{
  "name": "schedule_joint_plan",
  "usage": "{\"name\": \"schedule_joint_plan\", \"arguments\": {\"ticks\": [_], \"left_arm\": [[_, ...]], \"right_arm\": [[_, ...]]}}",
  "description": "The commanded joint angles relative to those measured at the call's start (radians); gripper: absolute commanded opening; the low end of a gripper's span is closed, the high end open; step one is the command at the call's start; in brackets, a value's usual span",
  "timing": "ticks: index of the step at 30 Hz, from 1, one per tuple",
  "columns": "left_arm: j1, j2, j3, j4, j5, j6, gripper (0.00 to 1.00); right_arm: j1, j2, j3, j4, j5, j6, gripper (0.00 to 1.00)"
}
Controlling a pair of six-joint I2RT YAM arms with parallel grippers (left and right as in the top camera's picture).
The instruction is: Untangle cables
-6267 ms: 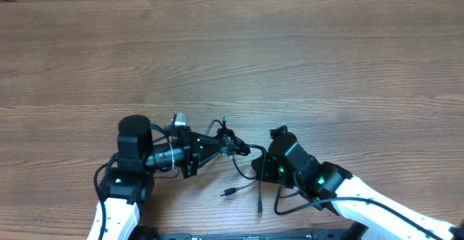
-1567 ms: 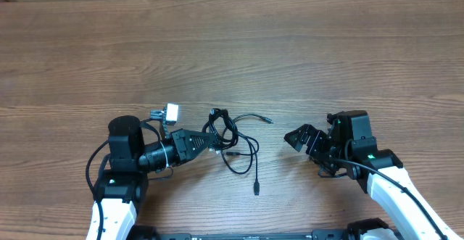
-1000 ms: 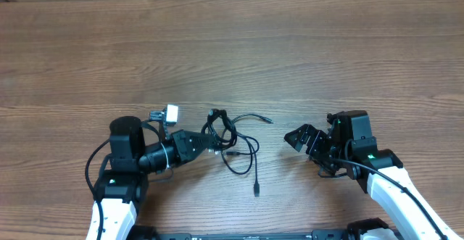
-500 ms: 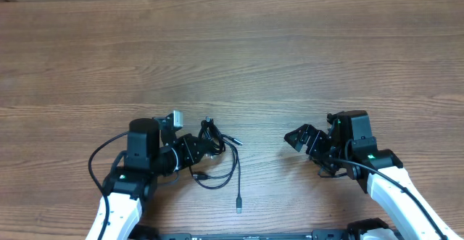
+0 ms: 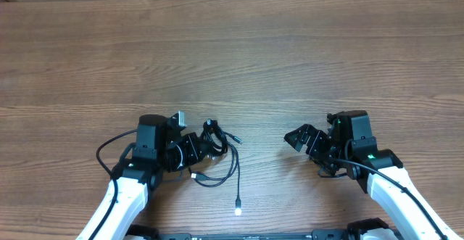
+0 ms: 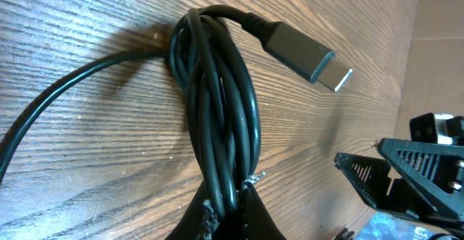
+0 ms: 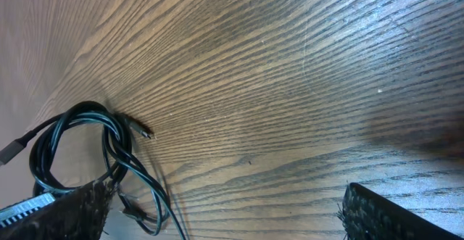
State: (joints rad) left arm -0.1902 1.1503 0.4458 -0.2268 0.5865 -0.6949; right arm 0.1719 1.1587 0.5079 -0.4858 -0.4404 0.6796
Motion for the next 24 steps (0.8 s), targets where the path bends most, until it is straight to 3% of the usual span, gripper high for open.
{"name": "schedule_joint_plan", "arguments": {"ticks": [1,24], "left_arm": [[-0.007,0.028,0.013,0.005,-0.017,0.029,0.04],[-0.008,0.028,0.013,0.018,-0.013,0.029,0.04]], "right_arm": [[0.006,0.001,-0.003,0.006,0.006,-0.015,1.0],[0.006,0.001,-0.003,0.006,0.006,-0.015,1.0]]}}
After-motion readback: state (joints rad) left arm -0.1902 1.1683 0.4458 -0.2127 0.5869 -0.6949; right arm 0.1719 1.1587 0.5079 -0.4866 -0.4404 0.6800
